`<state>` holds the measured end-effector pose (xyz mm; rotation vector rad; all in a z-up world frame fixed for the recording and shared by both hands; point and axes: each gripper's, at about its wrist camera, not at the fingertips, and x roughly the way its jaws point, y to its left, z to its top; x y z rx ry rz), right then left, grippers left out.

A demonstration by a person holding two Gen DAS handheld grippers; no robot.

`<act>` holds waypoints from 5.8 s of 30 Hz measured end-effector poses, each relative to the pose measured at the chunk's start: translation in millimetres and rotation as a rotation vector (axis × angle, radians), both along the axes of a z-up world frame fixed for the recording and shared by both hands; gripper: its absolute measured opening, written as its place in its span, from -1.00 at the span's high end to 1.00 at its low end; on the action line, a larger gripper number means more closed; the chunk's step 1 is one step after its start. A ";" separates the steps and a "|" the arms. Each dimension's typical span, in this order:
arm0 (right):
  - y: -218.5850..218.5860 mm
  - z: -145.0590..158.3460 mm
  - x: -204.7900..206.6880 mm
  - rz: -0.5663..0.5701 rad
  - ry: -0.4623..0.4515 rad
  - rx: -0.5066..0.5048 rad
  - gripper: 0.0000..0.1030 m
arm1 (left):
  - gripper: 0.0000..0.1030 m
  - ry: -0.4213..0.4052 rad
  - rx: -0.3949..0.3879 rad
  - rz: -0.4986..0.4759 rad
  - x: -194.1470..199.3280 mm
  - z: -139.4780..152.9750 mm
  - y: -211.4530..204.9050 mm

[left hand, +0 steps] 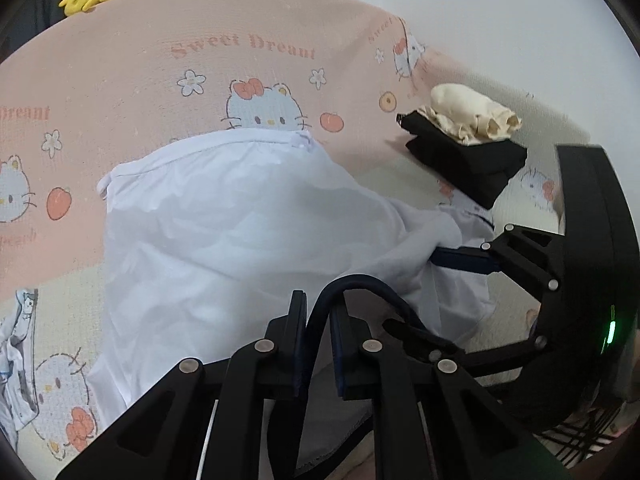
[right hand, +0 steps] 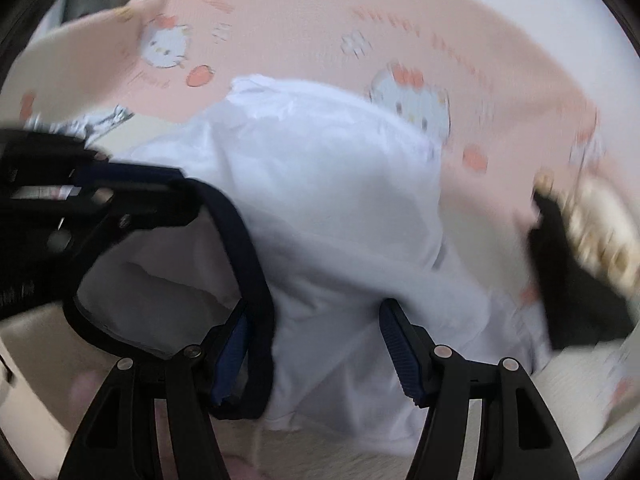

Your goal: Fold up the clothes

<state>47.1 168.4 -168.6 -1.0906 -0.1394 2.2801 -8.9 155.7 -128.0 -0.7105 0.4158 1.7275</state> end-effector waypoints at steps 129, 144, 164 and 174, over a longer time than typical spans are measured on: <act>49.5 40.7 63.3 -0.287 0.155 -0.160 0.91 | 0.94 -0.449 0.090 0.243 -45.1 -47.7 39.4; 41.9 45.1 65.7 -0.250 0.149 -0.187 0.91 | 0.94 -0.474 0.119 0.251 -62.0 -33.8 -1.8; 48.6 32.2 82.5 -0.255 0.183 -0.276 0.90 | -0.32 -0.385 -0.106 0.073 6.2 -31.6 -1.4; 57.7 31.2 86.1 -0.264 0.217 -0.350 0.90 | -0.32 0.138 -0.121 -0.093 33.6 4.2 5.7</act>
